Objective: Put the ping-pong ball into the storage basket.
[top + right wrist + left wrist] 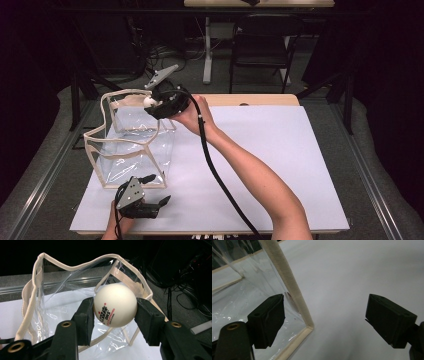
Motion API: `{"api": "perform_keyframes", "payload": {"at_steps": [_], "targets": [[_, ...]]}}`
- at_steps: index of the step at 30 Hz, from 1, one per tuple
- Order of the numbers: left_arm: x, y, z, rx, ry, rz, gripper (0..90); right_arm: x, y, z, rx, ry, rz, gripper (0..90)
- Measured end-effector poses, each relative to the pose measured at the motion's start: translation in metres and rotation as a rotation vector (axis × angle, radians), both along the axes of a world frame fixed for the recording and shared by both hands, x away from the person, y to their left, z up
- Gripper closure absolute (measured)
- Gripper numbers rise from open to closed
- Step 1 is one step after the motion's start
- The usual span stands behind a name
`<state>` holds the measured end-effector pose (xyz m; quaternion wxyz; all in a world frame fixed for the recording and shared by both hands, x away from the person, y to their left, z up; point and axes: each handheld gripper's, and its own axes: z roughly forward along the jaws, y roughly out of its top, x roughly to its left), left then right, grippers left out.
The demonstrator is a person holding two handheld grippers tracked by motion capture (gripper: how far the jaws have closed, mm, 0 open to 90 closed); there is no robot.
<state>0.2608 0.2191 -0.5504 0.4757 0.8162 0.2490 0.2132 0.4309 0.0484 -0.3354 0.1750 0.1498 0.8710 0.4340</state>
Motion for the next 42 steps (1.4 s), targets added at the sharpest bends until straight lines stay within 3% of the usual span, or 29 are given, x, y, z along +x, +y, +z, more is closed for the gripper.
{"api": "perform_keyframes", "payload": {"at_steps": [42], "targets": [[0.0, 0.0, 0.0, -0.005, 0.001, -0.003, 16.0, 0.001, 0.03, -0.012, -0.162, 0.075, 0.044, 50.4]]}}
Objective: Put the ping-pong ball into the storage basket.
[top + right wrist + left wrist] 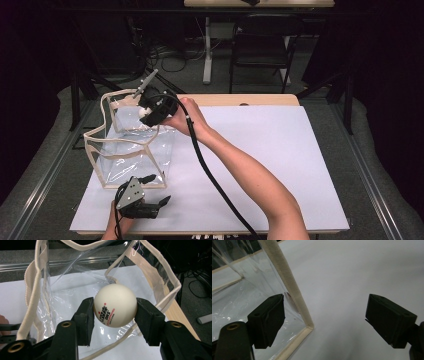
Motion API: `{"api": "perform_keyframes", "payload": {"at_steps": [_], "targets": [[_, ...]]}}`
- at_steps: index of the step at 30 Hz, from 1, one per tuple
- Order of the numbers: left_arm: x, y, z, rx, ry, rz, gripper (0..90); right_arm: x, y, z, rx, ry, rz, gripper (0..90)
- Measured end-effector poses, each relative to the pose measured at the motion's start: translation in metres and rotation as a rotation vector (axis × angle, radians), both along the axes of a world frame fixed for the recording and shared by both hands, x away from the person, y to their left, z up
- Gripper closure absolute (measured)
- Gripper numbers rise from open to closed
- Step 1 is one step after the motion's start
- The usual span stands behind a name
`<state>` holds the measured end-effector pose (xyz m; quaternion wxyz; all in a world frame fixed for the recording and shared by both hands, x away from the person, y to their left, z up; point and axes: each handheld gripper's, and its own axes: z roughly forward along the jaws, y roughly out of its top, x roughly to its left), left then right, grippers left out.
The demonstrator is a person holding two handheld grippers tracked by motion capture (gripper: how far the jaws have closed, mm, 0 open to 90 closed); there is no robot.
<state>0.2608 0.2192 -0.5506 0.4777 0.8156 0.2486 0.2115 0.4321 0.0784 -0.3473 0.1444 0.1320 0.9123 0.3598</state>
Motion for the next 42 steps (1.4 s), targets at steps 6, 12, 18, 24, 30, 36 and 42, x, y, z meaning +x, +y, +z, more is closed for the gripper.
{"api": "perform_keyframes", "payload": {"at_steps": [6, 12, 18, 24, 30, 36, 42], "targets": [[0.0, 0.0, 0.0, 0.001, -0.001, -0.002, 16.1, 0.0, 0.004, -0.003, -0.025, 0.007, 0.008, 50.4], [0.0, 0.0, 0.0, -0.002, -0.001, 0.0, 16.1, 0.0, 0.007, -0.006, -0.047, 0.015, 0.017, 50.4], [0.0, 0.0, 0.0, -0.002, -0.001, -0.001, 16.1, 0.0, 0.009, -0.008, -0.064, 0.022, 0.023, 50.3], [0.0, 0.0, 0.0, -0.002, -0.001, -0.001, 16.1, -0.001, 0.012, -0.01, -0.081, 0.022, 0.028, 50.3], [0.0, 0.0, 0.0, -0.001, -0.002, -0.001, 16.1, -0.003, 0.015, -0.011, -0.096, 0.019, 0.036, 50.2], [0.0, 0.0, 0.0, -0.002, -0.001, -0.001, 16.1, -0.004, 0.016, -0.013, -0.108, 0.03, 0.035, 37.6], [0.0, 0.0, 0.0, 0.001, -0.003, -0.004, 16.1, -0.004, 0.008, -0.007, -0.03, 0.044, 0.013, 28.0]]}}
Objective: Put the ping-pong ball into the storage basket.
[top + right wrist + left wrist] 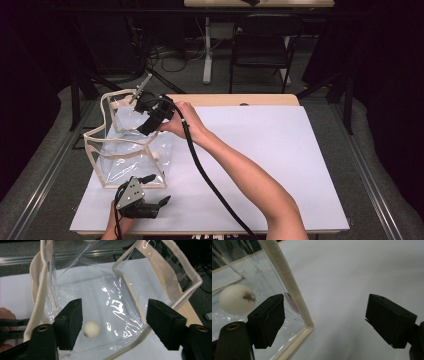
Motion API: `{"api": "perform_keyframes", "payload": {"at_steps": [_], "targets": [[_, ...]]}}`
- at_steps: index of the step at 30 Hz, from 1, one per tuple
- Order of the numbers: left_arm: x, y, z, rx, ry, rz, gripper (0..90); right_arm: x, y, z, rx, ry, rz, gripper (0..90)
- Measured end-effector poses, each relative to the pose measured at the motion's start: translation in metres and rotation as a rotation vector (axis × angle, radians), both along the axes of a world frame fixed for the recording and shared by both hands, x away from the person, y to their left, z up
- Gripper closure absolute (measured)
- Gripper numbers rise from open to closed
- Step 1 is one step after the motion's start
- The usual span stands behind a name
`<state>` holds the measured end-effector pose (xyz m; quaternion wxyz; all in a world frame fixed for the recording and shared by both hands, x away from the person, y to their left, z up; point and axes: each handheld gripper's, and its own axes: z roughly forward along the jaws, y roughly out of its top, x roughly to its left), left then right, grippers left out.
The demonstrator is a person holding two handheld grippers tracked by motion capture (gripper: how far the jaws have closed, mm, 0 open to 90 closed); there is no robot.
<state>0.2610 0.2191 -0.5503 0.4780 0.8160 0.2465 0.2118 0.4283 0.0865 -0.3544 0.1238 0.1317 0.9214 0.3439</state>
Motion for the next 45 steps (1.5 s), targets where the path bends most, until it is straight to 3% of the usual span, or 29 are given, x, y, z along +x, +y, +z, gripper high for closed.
{"api": "perform_keyframes", "payload": {"at_steps": [11, 22, 32, 45], "targets": [[0.0, -0.001, 0.0, -0.008, 0.002, 0.005, 16.1, 0.003, -0.025, 0.006, 0.074, 0.035, -0.022, 16.9], [0.002, -0.005, 0.001, 0.001, 0.0, 0.0, 16.1, 0.004, -0.052, 0.009, 0.106, 0.024, -0.064, 13.1], [0.001, -0.005, 0.0, 0.003, 0.003, 0.001, 16.1, 0.006, -0.079, 0.005, 0.112, 0.023, -0.099, 8.5], [-0.001, -0.003, 0.0, 0.004, 0.003, -0.003, 16.0, 0.006, -0.105, -0.014, 0.093, 0.034, -0.133, 5.5]]}}
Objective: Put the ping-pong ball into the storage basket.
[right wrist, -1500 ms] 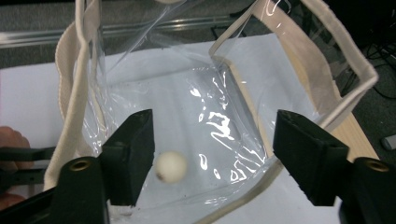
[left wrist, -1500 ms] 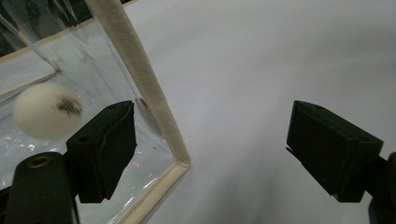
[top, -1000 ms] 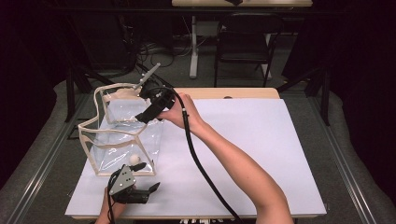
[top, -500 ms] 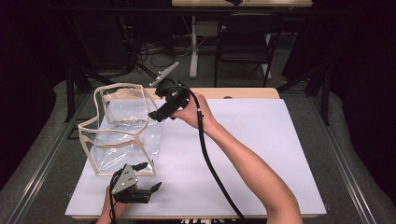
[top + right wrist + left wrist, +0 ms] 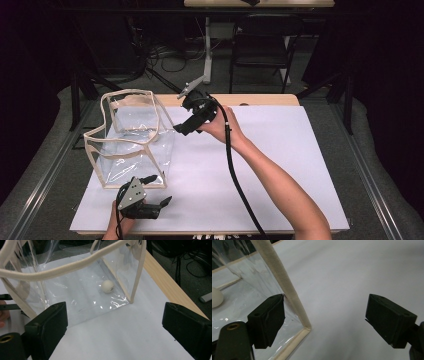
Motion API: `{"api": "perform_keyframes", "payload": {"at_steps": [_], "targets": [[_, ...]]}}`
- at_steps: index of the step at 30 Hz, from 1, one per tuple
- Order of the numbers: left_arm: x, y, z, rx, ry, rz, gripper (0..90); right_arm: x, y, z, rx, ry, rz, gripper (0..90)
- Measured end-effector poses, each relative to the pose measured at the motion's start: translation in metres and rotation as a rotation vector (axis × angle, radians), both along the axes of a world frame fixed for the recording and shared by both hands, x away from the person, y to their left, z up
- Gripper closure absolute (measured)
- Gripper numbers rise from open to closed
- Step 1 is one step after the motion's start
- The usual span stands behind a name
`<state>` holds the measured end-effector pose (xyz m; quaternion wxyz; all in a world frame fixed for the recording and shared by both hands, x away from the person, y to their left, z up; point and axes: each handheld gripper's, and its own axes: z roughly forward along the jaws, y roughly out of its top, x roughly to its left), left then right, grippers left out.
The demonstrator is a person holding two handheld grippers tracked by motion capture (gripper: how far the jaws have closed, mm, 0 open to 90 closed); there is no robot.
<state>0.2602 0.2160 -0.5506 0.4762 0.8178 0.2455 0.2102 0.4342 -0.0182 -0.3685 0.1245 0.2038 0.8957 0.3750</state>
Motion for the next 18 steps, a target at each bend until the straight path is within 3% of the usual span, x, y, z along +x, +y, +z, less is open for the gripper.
{"api": "perform_keyframes", "payload": {"at_steps": [18], "targets": [[-0.001, 0.0, 0.0, 0.003, -0.003, 0.002, 16.1, -0.013, -0.026, -0.02, -0.014, -0.003, -0.011, 2.2]]}}
